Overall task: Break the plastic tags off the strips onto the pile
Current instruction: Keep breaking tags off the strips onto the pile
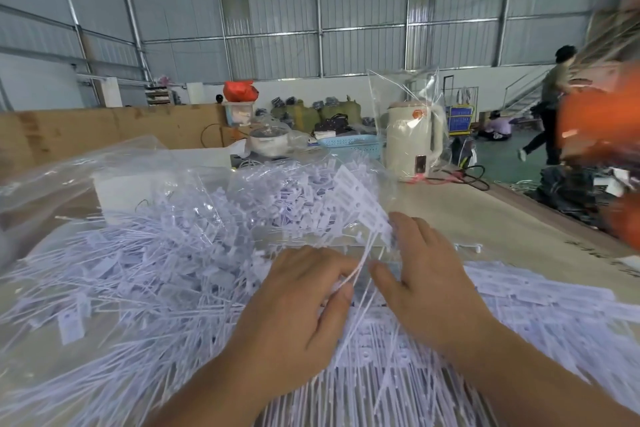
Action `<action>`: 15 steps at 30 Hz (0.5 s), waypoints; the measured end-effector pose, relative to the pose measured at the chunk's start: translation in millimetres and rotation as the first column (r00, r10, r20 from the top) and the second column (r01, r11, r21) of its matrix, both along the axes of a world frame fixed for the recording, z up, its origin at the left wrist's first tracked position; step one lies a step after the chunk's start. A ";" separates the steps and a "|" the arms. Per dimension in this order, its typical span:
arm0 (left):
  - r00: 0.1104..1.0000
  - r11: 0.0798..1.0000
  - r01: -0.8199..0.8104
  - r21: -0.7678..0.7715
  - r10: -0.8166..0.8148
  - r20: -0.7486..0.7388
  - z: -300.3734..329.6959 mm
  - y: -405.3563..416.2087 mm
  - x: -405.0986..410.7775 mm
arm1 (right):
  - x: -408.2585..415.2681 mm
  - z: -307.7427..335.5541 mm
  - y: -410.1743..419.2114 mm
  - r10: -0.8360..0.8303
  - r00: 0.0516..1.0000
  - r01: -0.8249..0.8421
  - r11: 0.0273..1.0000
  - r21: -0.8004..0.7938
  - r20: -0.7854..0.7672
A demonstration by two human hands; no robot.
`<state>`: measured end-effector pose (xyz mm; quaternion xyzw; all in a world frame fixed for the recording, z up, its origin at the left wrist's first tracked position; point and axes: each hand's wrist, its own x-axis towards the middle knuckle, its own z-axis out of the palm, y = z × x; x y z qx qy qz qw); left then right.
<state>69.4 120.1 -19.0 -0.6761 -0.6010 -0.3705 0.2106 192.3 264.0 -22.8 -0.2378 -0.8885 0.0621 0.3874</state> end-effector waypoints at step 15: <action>0.858 0.965 -0.043 -0.260 0.169 0.485 -5.4 1.0 -26.3 | 17.4 15.9 8.4 0.132 0.945 -0.148 0.989 0.031 0.298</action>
